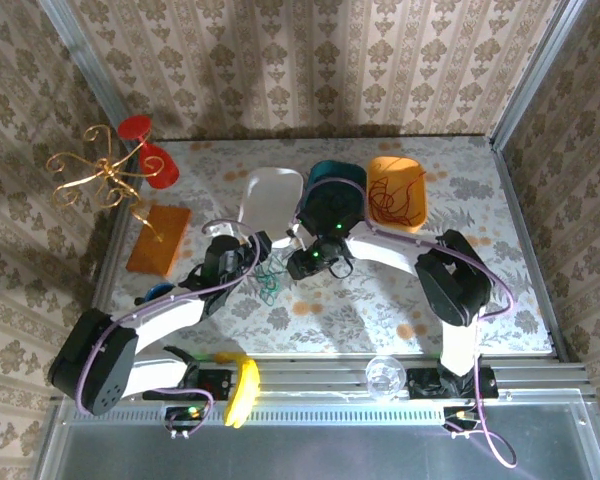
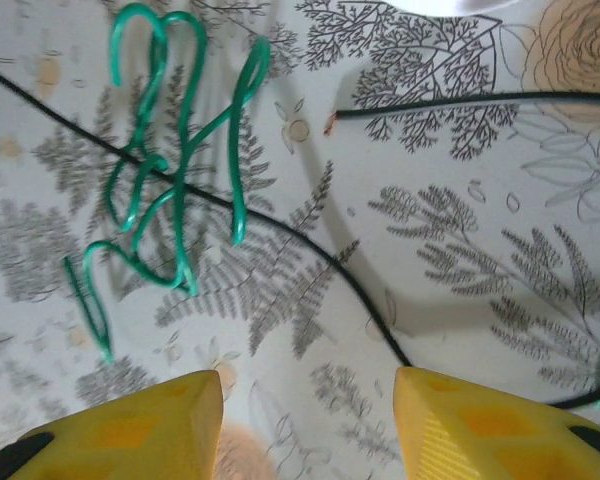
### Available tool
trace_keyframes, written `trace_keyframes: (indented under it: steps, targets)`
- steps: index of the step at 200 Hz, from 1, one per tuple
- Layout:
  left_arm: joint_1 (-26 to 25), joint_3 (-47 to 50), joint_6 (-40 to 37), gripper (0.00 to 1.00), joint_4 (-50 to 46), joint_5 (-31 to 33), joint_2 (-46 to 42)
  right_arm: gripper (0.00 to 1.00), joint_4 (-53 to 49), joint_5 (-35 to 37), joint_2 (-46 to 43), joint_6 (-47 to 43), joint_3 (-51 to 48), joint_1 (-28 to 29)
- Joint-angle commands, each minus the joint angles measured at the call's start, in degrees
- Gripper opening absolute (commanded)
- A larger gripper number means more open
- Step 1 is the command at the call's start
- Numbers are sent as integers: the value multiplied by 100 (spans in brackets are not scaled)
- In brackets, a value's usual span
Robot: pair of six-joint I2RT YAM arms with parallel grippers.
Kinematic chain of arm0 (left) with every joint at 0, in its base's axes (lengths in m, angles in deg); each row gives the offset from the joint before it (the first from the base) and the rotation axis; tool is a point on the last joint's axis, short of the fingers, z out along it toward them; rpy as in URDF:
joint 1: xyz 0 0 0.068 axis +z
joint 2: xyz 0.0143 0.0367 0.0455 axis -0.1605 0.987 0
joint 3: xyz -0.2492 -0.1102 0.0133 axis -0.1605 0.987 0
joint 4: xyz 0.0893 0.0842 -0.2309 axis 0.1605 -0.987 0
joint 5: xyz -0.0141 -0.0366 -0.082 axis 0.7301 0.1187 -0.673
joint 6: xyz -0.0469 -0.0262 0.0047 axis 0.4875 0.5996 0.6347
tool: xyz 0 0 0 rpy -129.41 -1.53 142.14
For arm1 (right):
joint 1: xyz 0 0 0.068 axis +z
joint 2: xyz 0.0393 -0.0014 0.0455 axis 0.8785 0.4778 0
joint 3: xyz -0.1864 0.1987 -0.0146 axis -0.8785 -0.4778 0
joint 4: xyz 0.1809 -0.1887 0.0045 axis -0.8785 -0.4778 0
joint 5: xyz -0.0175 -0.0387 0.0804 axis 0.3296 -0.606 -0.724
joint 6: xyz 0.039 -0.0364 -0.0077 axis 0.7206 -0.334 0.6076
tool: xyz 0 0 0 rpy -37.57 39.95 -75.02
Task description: Untangle the cables
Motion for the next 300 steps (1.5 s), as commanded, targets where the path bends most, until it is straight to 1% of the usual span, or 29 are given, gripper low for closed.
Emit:
trace_keyframes:
  steps: [1,10,21,27,35,56,78,92,100,107,117,125,133,143,158,181,210,222,233,255,272,288,300]
  targets:
    - [60,-62,216,85,-725,-185,-309,51,-534,875,275,-503,356,267]
    - [61,-108,182,88,-983,-149,-442,51,-628,1021,409,-603,470,291]
    - [62,-127,102,90,-1236,-111,-610,51,-680,1187,551,-692,599,326]
    - [69,-158,77,95,-1416,-81,-710,52,-689,1266,619,-751,639,342]
    - [69,-200,17,97,-1695,-7,-821,52,-699,1375,719,-823,694,366]
    - [87,-357,-155,98,-2382,154,-1022,52,-839,1699,1020,-1009,880,454]
    - [96,-498,-303,98,-2693,131,-1020,52,-882,1964,1278,-1143,936,537]
    - [96,-630,-420,98,-2837,76,-927,50,-959,2065,1428,-1148,968,576]
    - [89,-692,-461,98,-2903,52,-874,45,-988,2138,1475,-1125,949,598]
    - [83,-732,-539,98,-2918,2,-844,38,-973,2142,1485,-1113,906,608]
    - [87,-790,-694,98,-2930,-82,-803,24,-932,2144,1472,-1079,812,621]
    - [78,-851,-802,98,-2984,-143,-745,10,-879,2173,1435,-994,717,624]
    - [71,-904,-956,98,-3022,-255,-684,0,-791,2200,1342,-928,605,619]
    - [54,-973,-1188,98,-3032,-470,-575,0,-658,2204,1172,-862,433,606]
    - [10,-1069,-1578,98,-3040,-979,-325,0,-459,1908,800,-739,173,528]
    - [-235,-1244,-2164,96,-3215,-1432,179,0,41,850,119,-525,-327,323]
    - [-724,-1498,-2685,91,-3327,-1479,1072,0,393,-389,-456,-185,-817,-1]
    - [-918,-1629,-2794,88,-3327,-1364,1484,0,355,-406,-647,-190,-929,-47]
    - [-1014,-1753,-2798,83,-3362,-1287,1845,0,281,-528,-815,-190,-996,-140]
    - [-1090,-1979,-2728,74,-3494,-1078,2385,0,231,-578,-1255,-79,-1188,-331]
    - [-1083,-1981,-2615,63,-3429,-884,2523,0,219,-582,-1666,28,-1359,-507]
    - [-1031,-1864,-2546,58,-3199,-917,2484,0,236,-629,-2077,188,-1516,-737]
    - [-971,-1761,-2504,58,-2997,-1056,2431,0,288,-744,-2389,306,-1631,-956]
